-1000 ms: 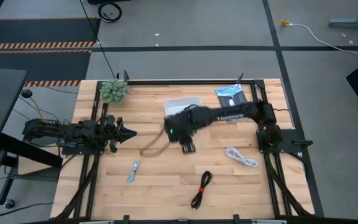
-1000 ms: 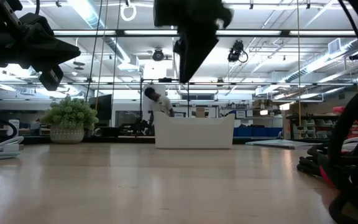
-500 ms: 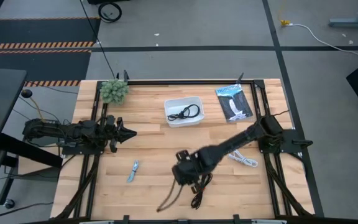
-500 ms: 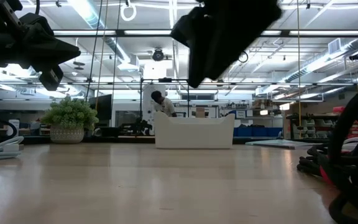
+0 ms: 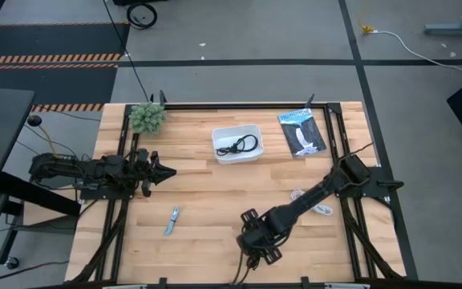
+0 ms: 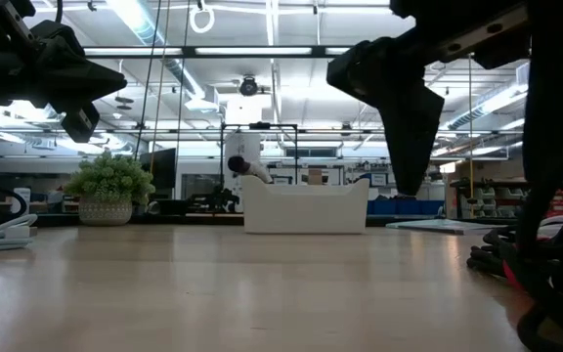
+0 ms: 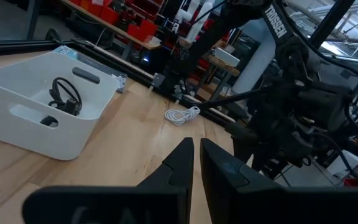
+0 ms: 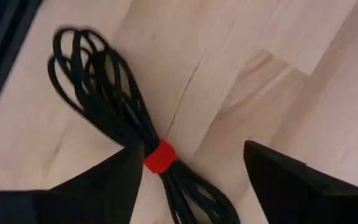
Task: Pick and place USB-C Cables
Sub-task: Put the black charger cable into the bin
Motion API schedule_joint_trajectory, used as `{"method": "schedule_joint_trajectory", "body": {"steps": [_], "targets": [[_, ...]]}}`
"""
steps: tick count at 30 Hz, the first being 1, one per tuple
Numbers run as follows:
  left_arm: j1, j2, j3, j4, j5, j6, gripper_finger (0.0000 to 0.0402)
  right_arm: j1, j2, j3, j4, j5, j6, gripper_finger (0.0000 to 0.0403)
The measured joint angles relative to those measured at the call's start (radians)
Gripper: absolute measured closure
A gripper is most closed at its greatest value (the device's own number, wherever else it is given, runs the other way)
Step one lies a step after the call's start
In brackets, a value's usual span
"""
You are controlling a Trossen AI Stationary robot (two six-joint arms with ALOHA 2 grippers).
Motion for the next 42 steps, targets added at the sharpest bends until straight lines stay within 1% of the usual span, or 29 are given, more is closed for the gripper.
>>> {"method": "schedule_joint_trajectory", "body": {"steps": [3,7,11,15,20,25,29,33,38,42], "targets": [[0.0,0.0,0.0,0.0,0.0,0.0,0.0365,0.017,0.0,0.0,-0.006,0.007,-0.069,0.0104],[0.0,0.0,0.0,0.0,0.0,0.0,0.0365,0.042,0.007,-0.03,0.0,0.007,-0.159,0.01],[0.0,0.0,0.0,0.0,0.0,0.0,0.0365,0.055,0.01,-0.094,0.037,0.01,-0.241,0.0109],[0.0,0.0,0.0,0.0,0.0,0.0,0.0365,0.061,0.01,-0.111,0.054,0.042,-0.285,0.0129],[0.0,0.0,0.0,0.0,0.0,0.0,0.0365,0.059,0.01,-0.118,0.066,0.052,-0.316,0.0176],[0.0,0.0,0.0,0.0,0.0,0.0,0.0365,0.059,0.01,-0.118,0.066,0.049,-0.334,0.0239],[0.0,0.0,0.0,0.0,0.0,0.0,0.0365,0.06,0.01,-0.118,0.066,0.025,-0.337,0.029],[0.0,0.0,0.0,0.0,0.0,0.0,0.0365,0.059,0.01,-0.118,0.066,0.025,-0.337,0.0334],[0.0,0.0,0.0,0.0,0.0,0.0,0.0365,0.054,0.009,-0.108,0.068,0.024,-0.319,0.0375],[0.0,0.0,0.0,0.0,0.0,0.0,0.0365,0.032,0.008,-0.076,0.036,0.022,-0.319,0.0387]]}}
